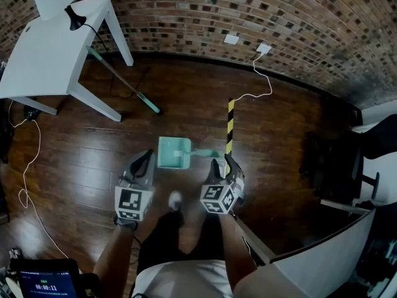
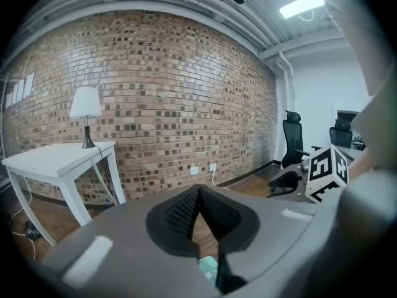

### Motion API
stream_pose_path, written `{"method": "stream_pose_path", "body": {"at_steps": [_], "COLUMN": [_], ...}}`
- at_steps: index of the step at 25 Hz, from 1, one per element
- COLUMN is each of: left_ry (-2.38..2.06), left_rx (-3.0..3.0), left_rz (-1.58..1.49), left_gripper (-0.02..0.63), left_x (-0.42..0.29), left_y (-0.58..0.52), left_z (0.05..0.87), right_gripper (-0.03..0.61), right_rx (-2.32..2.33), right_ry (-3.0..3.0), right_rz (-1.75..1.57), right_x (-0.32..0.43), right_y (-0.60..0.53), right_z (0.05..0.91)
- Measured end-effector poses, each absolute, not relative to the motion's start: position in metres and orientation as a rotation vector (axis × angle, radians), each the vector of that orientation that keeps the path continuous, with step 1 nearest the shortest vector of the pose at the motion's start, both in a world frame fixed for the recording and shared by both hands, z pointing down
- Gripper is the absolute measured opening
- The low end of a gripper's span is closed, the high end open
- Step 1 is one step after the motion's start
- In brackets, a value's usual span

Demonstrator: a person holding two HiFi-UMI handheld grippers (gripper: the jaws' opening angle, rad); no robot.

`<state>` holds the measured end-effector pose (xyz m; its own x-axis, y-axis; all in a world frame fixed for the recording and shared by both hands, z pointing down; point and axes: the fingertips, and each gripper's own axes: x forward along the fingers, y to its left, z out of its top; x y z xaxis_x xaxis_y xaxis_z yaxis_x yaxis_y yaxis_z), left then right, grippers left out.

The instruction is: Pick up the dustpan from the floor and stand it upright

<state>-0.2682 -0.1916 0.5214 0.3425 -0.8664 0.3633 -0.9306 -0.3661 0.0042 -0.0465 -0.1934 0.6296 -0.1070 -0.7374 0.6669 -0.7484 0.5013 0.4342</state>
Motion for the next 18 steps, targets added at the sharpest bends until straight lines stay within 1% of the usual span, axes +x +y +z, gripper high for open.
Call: {"method": "stream_pose_path", "body": {"at_steps": [4,6,11,14,18], "left_ry": [-1.660,-1.666,-1.645,-1.626,-1.616], "left_rx": [2.418,2.443,2.503,2.530,2.593], "left_rz": [0.409,0.397,0.373,0.353,0.298], "left_gripper": [0.002,0.000,0.001,0.001,0.002], "left_x": [-0.275,-0.273,-0.259,-0.251,-0.237], "left_y": [-0.193,-0.193,-0.186,-0.179,-0.172], "left_z": [0.487,0.472,0.439,0.416,0.372], "right_gripper": [0.184,0.172,0.089,0.081,0.038], "right_rx": [1.289,1.314,1.424,1.481,1.586], "right_ry": [-1.895,-1.920,-2.013,-2.085,-2.168], "right_rz": [-0.006,-0.043,-0.037,-0.013,0.009], "right_x": [-0.048,-0.048,-0.041,-0.040,-0.029], "right_y": [-0.194,-0.195,-0.194,-0.185,-0.171], "right_z": [0.583,0.559,0.493,0.450,0.390]}}
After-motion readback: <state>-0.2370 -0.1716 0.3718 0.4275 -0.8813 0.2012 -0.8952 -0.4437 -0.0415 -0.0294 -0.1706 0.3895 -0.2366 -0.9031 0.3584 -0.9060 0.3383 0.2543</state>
